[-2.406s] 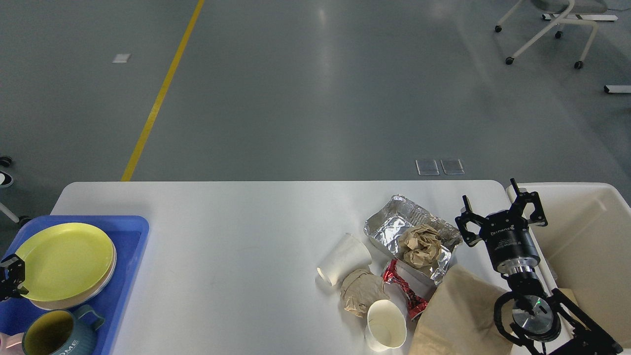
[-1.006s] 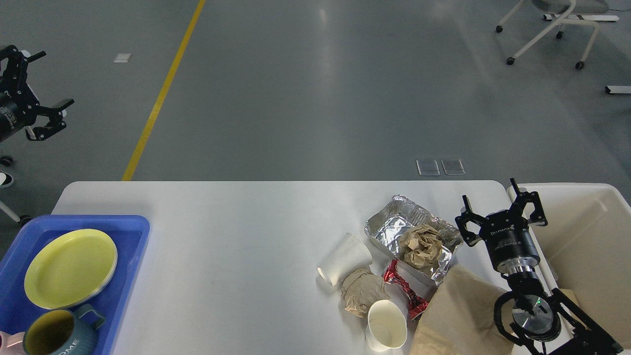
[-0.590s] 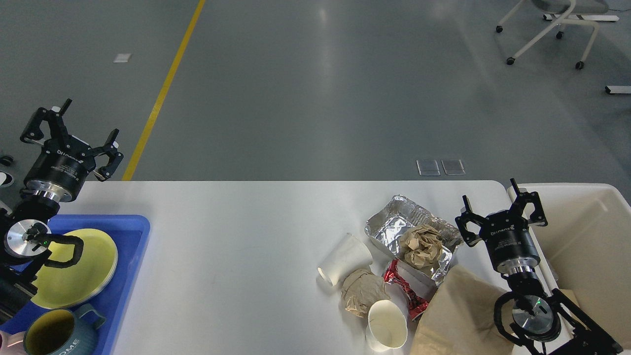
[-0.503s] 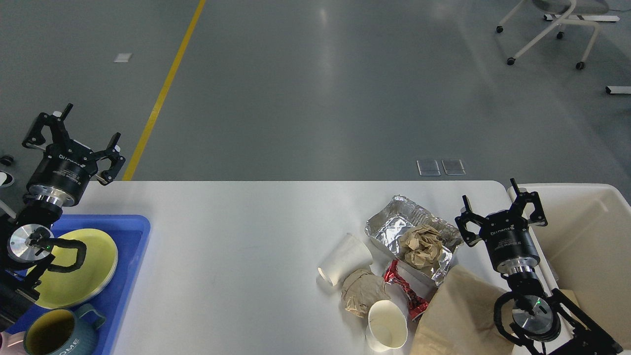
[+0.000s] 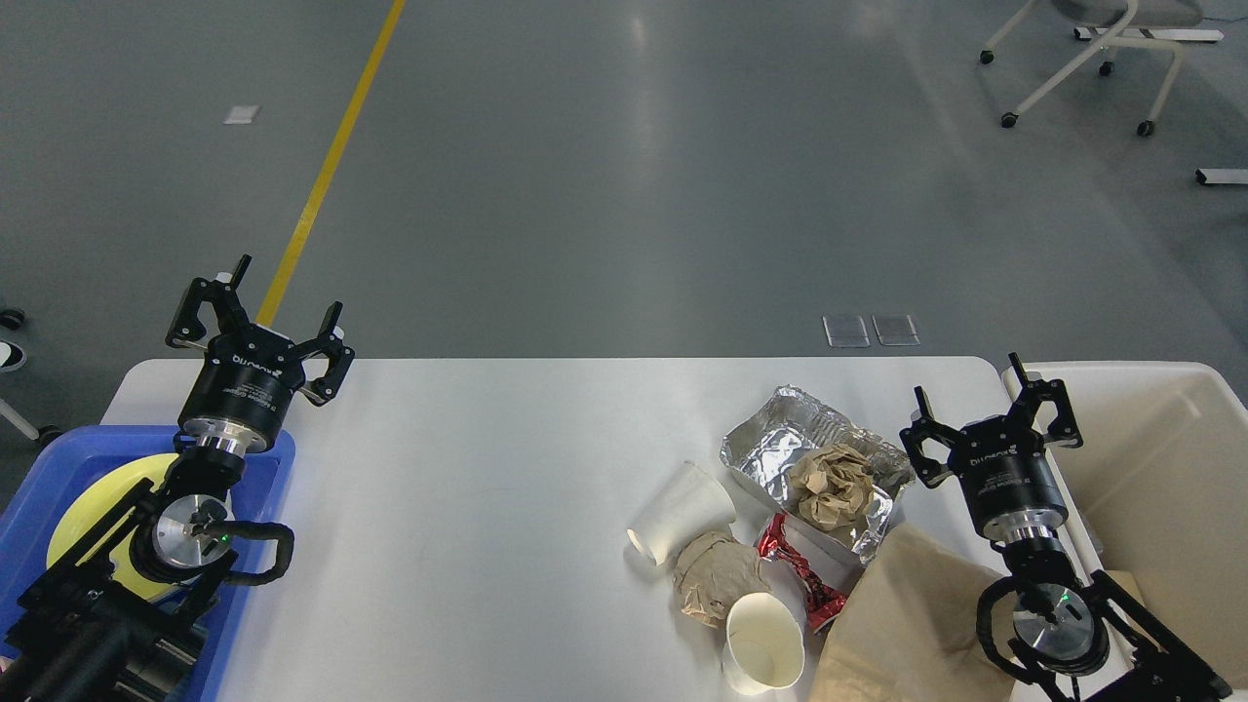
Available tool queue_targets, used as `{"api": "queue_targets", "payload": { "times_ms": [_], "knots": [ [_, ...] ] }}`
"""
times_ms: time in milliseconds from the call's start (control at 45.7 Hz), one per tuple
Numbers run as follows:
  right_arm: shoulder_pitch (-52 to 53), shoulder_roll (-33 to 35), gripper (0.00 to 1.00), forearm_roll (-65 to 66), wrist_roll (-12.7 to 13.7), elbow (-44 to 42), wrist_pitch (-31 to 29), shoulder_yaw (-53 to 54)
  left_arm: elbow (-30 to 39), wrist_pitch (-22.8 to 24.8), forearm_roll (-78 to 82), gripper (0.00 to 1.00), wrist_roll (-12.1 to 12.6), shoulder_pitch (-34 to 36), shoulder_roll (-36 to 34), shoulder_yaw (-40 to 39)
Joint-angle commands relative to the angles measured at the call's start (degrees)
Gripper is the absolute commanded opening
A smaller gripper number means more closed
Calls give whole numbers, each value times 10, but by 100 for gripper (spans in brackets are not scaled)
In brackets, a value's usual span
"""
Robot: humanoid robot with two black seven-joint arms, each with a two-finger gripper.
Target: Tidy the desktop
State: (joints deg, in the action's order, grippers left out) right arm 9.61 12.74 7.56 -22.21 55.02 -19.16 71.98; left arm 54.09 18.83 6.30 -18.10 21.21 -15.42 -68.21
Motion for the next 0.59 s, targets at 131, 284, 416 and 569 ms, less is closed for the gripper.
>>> {"api": "queue_targets", "payload": {
  "times_ms": [131, 284, 416, 569],
  "knots": [
    [0, 0, 100, 0, 0, 0, 0, 0, -20, 4, 15, 96, 19, 0, -8, -19],
    [0, 0, 100, 1, 0, 0, 0, 0, -23, 7, 15, 96, 18, -11, -11, -20],
    [0, 0, 100, 1, 0, 0, 0, 0, -34, 9, 15, 96, 24, -20, -11, -19],
    [1, 0, 100, 1, 0, 0, 0, 0, -36, 10, 15, 96, 19, -29, -14, -18]
  ]
}}
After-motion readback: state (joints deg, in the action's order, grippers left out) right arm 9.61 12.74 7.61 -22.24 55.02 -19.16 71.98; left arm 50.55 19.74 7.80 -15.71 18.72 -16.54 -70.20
